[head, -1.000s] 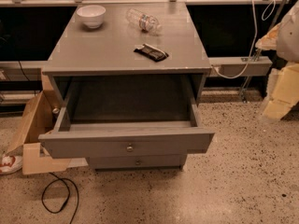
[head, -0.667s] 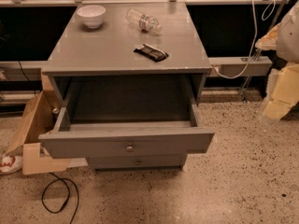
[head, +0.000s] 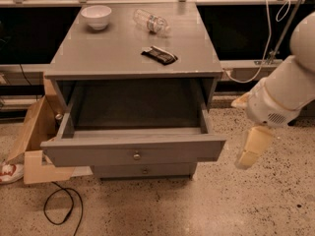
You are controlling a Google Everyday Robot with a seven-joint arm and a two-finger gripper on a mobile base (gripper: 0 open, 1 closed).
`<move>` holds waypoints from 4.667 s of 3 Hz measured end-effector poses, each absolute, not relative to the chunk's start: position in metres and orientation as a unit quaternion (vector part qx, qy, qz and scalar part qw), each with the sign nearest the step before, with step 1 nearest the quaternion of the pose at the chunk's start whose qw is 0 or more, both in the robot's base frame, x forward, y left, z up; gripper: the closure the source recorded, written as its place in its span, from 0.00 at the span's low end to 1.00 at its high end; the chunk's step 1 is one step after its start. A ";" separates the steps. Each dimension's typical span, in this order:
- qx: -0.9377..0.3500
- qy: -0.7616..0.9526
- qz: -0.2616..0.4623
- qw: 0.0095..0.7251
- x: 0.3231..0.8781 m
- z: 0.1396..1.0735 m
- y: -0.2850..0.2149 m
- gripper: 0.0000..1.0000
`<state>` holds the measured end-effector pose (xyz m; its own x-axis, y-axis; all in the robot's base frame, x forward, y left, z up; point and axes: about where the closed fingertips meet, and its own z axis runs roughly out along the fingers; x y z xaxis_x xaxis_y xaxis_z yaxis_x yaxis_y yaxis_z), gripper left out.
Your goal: Close top drawer
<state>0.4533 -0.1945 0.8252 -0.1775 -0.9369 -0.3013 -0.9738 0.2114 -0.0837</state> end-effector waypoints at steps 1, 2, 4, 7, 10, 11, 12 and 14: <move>-0.627 0.757 0.101 0.154 0.458 0.778 -0.182 0.00; -0.628 0.748 0.124 0.174 0.457 0.750 -0.171 0.00; -0.654 0.724 0.109 0.192 0.450 0.746 -0.150 0.00; -0.699 0.679 0.150 0.167 0.428 0.644 -0.118 0.42; -0.642 0.722 0.099 0.237 0.523 0.601 -0.105 1.00; -0.626 0.727 0.086 0.269 0.546 0.614 -0.099 1.00; -0.626 0.727 0.086 0.269 0.546 0.614 -0.099 1.00; -0.654 0.690 0.081 0.299 0.572 0.624 -0.087 1.00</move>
Offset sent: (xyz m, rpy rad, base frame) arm 0.0028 0.0349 -0.1087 0.2090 0.0126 0.0552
